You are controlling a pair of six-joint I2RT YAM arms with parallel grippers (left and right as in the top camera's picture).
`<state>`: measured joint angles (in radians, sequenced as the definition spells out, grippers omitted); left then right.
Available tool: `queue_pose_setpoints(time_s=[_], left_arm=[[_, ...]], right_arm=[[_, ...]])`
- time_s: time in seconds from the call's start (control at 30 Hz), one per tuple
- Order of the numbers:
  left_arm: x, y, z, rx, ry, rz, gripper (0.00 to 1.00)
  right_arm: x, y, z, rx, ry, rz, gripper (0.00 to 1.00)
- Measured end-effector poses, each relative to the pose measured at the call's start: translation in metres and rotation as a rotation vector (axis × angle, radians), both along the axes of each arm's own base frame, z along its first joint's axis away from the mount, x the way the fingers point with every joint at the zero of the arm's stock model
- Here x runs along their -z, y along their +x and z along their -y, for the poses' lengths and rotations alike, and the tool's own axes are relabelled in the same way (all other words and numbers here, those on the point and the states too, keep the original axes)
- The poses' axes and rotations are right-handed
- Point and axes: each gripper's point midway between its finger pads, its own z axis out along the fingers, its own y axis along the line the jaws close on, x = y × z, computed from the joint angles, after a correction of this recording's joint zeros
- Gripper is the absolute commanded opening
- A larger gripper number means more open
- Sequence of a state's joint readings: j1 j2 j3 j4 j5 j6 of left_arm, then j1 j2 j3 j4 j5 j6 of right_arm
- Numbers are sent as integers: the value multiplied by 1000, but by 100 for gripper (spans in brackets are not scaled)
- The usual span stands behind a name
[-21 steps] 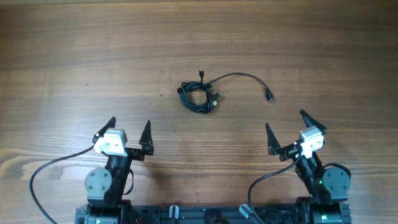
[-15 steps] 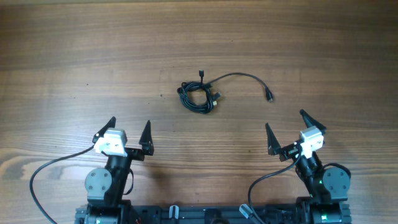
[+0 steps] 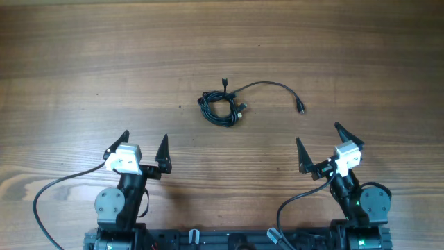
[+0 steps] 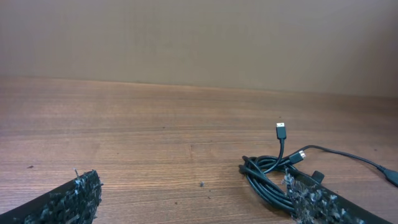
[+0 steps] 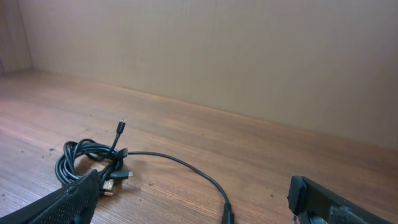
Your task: Untangle cables
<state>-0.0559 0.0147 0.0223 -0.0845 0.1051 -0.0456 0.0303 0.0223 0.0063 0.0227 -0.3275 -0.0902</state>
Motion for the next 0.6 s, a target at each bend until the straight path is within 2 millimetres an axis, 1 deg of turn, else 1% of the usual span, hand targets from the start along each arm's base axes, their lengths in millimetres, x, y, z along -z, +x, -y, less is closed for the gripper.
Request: queue_pose_setpoints(time_s=[0.37,0.47,0.53,0.6], left_arm=[[0,0,0,0,0,2,100],[-5,0,0,0,-1,22,100],[-6,0,0,0,-1,22,100],[-7,-1,0,0,-1,18,100]], right_arm=[[0,0,0,0,0,0,100],[2,0,0,0,0,-9,100],[-1,-1,0,0,0,-8,100],[-12,-3,0,0,0,0,100]])
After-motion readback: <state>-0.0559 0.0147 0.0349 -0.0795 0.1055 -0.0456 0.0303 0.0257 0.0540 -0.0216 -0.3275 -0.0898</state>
